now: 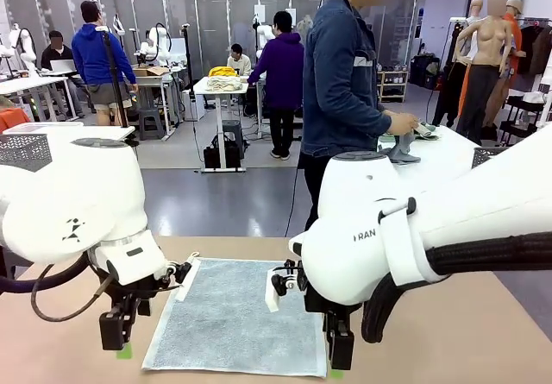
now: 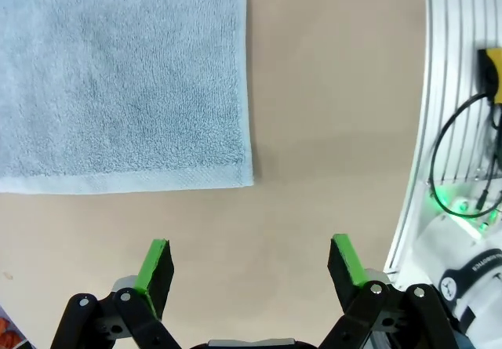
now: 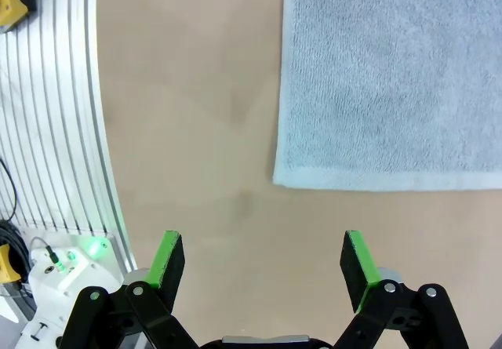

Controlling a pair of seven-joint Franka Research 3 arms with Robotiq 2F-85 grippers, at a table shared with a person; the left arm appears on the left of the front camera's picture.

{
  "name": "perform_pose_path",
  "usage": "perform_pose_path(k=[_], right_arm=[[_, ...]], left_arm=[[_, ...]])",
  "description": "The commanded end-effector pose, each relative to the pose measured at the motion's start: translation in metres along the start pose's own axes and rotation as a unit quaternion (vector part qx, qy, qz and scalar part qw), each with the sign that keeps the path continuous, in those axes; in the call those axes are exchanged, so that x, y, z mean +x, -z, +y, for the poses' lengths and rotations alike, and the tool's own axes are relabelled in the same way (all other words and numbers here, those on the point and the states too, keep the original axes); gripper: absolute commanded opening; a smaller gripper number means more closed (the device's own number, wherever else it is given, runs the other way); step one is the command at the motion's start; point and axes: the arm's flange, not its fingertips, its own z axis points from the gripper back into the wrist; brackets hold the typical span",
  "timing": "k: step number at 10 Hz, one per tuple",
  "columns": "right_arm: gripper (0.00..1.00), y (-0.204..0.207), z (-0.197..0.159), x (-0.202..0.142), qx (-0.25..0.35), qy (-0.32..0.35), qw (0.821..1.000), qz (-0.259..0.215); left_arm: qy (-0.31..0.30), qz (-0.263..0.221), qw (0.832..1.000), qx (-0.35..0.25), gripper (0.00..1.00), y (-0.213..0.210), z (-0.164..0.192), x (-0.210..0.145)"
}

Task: Fold the towels and place them in the basket.
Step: When a person lays out a Towel with hook on the table, fold it in half twice.

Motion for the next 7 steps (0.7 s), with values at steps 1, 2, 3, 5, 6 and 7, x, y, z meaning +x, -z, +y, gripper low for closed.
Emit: perform_pose_path(k=[1,2,3,5,6,7], right_arm=[[1.0,0.011,0.002,0.006,-0.019,0.007,1.0,0.003],[1.0,0.014,0.002,0.008,-0.017,0.006,1.0,0.0],[1.0,0.018,0.002,0.008,-0.015,0.009,1.0,-0.004],[1.0,0.025,0.004,0.003,-0.016,0.022,0.999,-0.02],[1.0,0.024,0.006,0.004,-0.022,0.022,0.999,-0.01],[1.0,0.025,0.007,0.005,-0.024,0.024,0.999,-0.003]], left_arm=[[-0.018,0.008,0.999,0.029,1.0,0.017,-0.003,-0.005],[-0.017,0.005,0.999,0.032,1.0,0.022,-0.002,-0.007],[-0.015,-0.004,0.999,0.034,1.0,0.027,-0.003,-0.01],[0.001,-0.035,0.999,0.039,1.0,0.035,-0.005,-0.011],[0.006,-0.023,0.999,0.04,1.0,0.034,-0.006,-0.006],[0.009,-0.023,0.999,0.04,1.0,0.033,-0.005,-0.004]])
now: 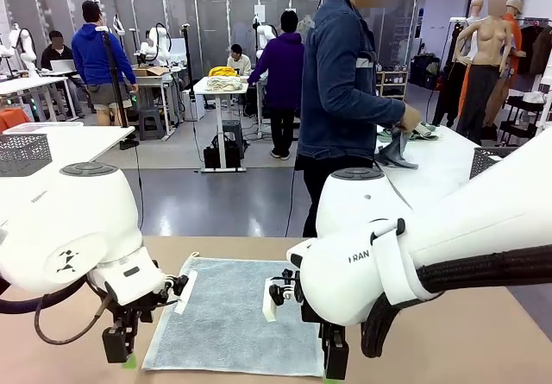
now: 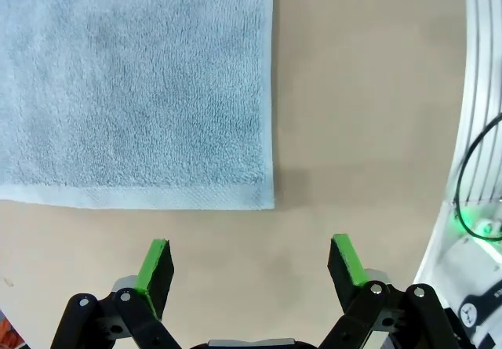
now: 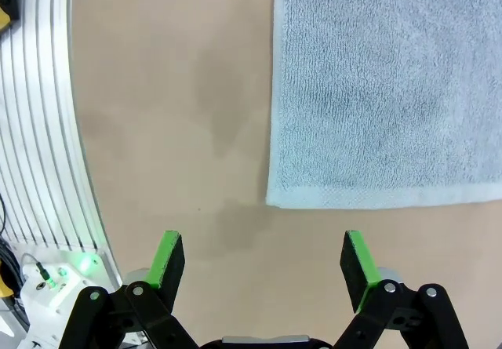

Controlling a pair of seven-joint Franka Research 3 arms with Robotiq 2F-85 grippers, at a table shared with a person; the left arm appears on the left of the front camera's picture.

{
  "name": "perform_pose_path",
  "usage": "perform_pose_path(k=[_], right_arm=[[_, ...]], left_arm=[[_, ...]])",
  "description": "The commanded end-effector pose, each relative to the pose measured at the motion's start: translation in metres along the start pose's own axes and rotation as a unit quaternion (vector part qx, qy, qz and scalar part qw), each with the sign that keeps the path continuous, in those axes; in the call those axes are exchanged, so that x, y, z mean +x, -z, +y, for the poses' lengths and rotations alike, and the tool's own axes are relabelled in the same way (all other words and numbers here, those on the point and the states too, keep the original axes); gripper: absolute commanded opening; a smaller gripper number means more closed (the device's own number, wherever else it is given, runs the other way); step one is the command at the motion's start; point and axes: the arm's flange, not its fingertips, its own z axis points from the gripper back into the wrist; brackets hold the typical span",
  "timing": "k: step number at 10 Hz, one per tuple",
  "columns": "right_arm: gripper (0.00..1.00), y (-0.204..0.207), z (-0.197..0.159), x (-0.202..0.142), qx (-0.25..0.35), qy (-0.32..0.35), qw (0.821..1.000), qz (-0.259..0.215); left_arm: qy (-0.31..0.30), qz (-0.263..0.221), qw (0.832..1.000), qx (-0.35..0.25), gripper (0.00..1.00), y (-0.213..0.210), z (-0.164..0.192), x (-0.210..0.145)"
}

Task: Fold the towels and place them in the basket.
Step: When a person lays out a Towel with hook on the table, fold it in half twice.

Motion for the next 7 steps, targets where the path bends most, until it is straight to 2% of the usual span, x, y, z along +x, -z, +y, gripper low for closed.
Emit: perform_pose_path(k=[1,4,7], right_arm=[[1.0,0.006,0.007,0.006,-0.014,0.018,1.0,0.005],[1.0,0.02,0.004,0.002,-0.004,0.03,1.0,-0.002],[1.0,0.03,0.002,0.0,-0.001,0.021,1.0,-0.01]], left_arm=[[0.012,-0.009,1.0,0.006,1.0,0.01,-0.005,0.002],[-0.001,-0.014,1.0,-0.014,1.0,0.036,-0.005,-0.003],[0.011,-0.024,1.0,-0.007,1.0,0.044,-0.005,-0.008]])
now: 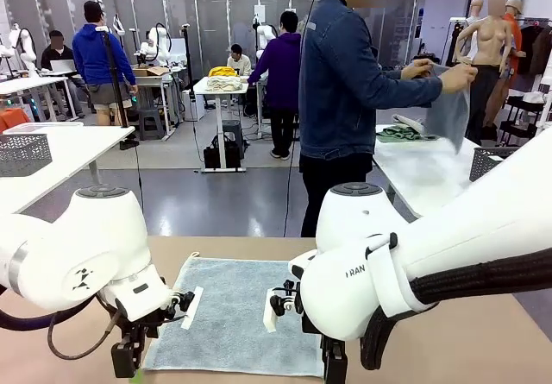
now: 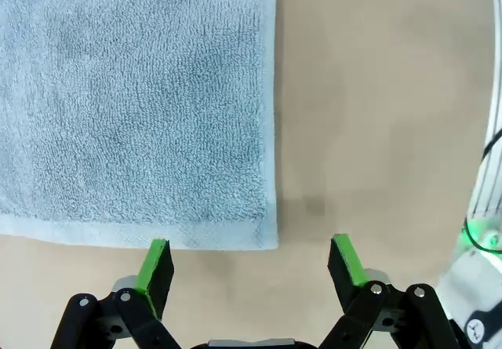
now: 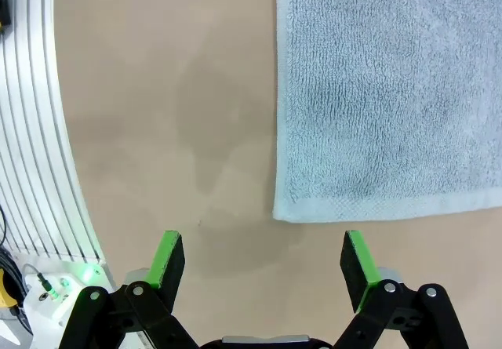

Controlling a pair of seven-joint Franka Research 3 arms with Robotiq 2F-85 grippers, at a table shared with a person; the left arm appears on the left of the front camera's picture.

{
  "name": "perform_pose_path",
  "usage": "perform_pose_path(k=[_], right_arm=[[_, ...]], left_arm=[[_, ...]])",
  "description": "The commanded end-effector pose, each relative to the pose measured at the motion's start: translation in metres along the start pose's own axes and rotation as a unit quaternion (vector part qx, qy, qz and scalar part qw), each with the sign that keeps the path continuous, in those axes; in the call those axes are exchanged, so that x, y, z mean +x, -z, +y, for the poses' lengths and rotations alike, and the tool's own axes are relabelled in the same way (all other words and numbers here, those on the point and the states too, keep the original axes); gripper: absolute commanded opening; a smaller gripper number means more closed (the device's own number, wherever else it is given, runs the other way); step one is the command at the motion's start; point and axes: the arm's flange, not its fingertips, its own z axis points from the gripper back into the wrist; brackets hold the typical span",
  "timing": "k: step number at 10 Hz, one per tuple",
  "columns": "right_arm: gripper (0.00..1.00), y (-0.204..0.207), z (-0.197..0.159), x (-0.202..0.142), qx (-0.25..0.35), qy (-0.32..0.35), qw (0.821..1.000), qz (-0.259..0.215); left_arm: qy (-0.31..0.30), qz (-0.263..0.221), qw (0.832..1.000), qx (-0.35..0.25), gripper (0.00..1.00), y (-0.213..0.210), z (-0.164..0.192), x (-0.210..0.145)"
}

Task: Fold the towels and place them in the basket.
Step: When a person lays out a Towel with hook on the table, fold it in half twice.

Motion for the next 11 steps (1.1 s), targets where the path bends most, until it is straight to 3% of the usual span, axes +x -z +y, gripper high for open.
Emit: perform_pose_path(k=[1,8,9,10,11], right_arm=[[1.0,0.011,0.001,0.002,-0.006,0.004,1.0,-0.014],[1.0,0.024,-0.006,0.005,0.011,0.003,1.0,-0.016],[1.0,0.024,-0.006,0.005,0.016,0.004,1.0,-0.017],[0.8,0.025,-0.007,0.004,0.013,0.003,1.0,-0.016],[0.89,0.026,-0.007,0.005,0.009,0.001,1.0,-0.017]], left_arm=[[0.018,-0.023,0.999,0.013,1.0,0.008,-0.01,-0.01],[0.014,-0.032,0.999,-0.009,1.0,0.015,-0.01,-0.007],[0.017,-0.029,0.999,-0.006,0.93,0.014,-0.011,-0.006],[0.017,-0.028,0.999,-0.005,0.81,0.014,-0.011,-0.006],[0.016,-0.025,1.0,-0.004,0.81,0.012,-0.011,-0.005]])
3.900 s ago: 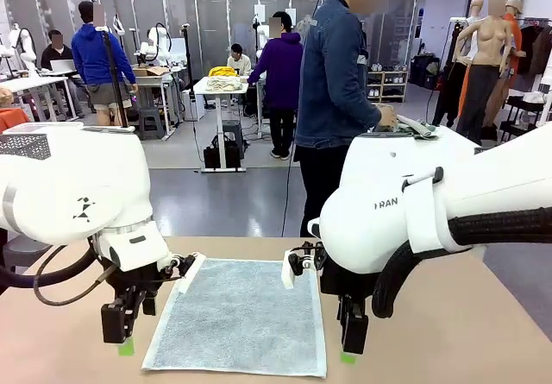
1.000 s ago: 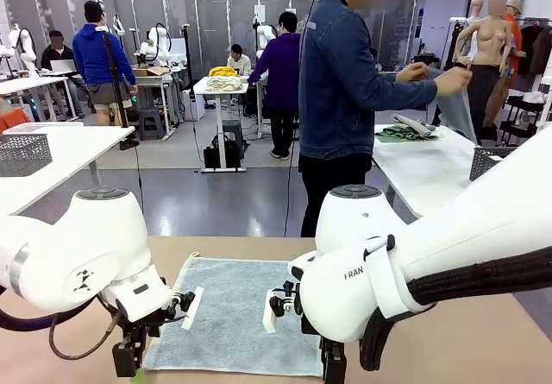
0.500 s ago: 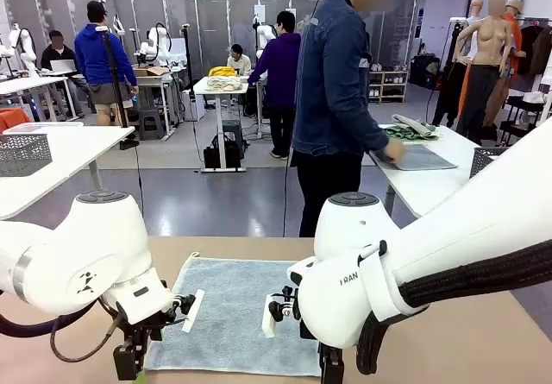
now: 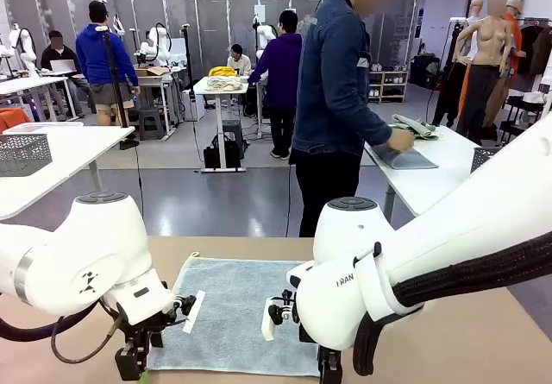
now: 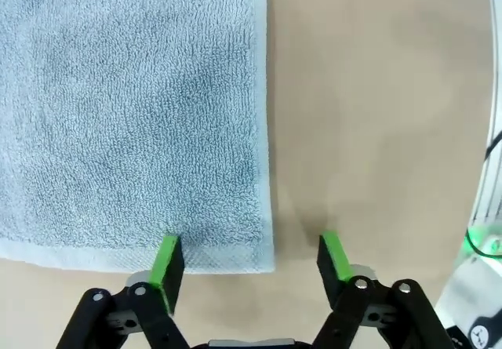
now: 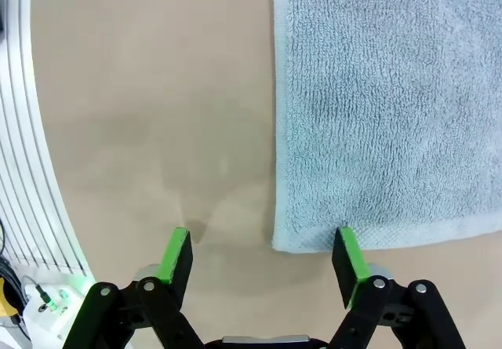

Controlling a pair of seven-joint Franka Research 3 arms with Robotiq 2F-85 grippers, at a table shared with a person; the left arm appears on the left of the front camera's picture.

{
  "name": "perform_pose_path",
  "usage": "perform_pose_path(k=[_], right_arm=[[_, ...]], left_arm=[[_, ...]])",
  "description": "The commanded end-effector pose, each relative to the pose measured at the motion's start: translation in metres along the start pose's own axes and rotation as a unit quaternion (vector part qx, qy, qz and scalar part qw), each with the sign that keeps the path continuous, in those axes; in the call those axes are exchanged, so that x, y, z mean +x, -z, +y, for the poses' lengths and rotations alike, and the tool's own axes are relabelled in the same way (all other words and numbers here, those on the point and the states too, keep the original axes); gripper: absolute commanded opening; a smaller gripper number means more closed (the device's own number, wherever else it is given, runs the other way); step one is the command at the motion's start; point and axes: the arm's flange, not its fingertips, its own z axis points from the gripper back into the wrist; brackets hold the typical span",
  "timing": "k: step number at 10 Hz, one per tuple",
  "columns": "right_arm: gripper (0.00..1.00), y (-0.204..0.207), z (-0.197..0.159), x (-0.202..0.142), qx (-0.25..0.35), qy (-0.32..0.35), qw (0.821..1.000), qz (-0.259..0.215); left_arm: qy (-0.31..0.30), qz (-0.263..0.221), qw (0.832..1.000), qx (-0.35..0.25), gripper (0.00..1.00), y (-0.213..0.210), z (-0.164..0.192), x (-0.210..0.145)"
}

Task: Fold the towels and place them in the basket.
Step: When a person lays out a Towel with hook on the table, fold it in half twice.

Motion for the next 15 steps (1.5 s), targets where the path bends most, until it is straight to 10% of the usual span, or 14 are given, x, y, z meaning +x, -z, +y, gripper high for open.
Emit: perform_pose_path(k=[1,3,4,8,9,12,13,15], right_arm=[[0.89,0.0017,-0.0026,0.0036,-0.007,-0.008,1.0,-0.011],[0.89,0.0009,-0.0026,0.0038,-0.017,-0.015,1.0,-0.01],[0.76,0.0012,-0.0028,0.0034,-0.024,-0.019,0.999,-0.011],[0.86,0.0026,-0.002,0.0043,-0.034,-0.022,0.999,-0.006],[0.72,0.0027,-0.0021,0.0046,-0.034,-0.023,0.999,-0.004],[0.73,0.0035,-0.0027,0.0049,-0.031,-0.015,0.999,-0.001],[0.53,0.0035,-0.0033,0.0042,-0.032,-0.015,0.999,0.001],[0.62,0.0042,-0.0042,0.0028,-0.035,-0.01,0.999,0.002]], left_arm=[[0.006,-0.004,1.0,0.009,0.81,0.002,-0.0123,-0.0053],[0.012,0.008,1.0,0.019,0.81,0.0027,-0.0128,-0.0048],[0.011,0.008,1.0,0.019,0.63,0.0027,-0.0128,-0.0046],[0.011,0.013,0.999,0.027,0.56,-0.0007,-0.0141,-0.0004],[0.01,0.013,1.0,0.026,0.46,-0.0018,-0.0146,-0.0004],[0.005,0.01,1.0,0.023,0.46,-0.0018,-0.0146,-0.0005],[0.004,0.012,1.0,0.022,0.44,-0.002,-0.0145,-0.0008],[0.002,0.013,1.0,0.021,0.44,-0.0027,-0.0138,-0.0008]])
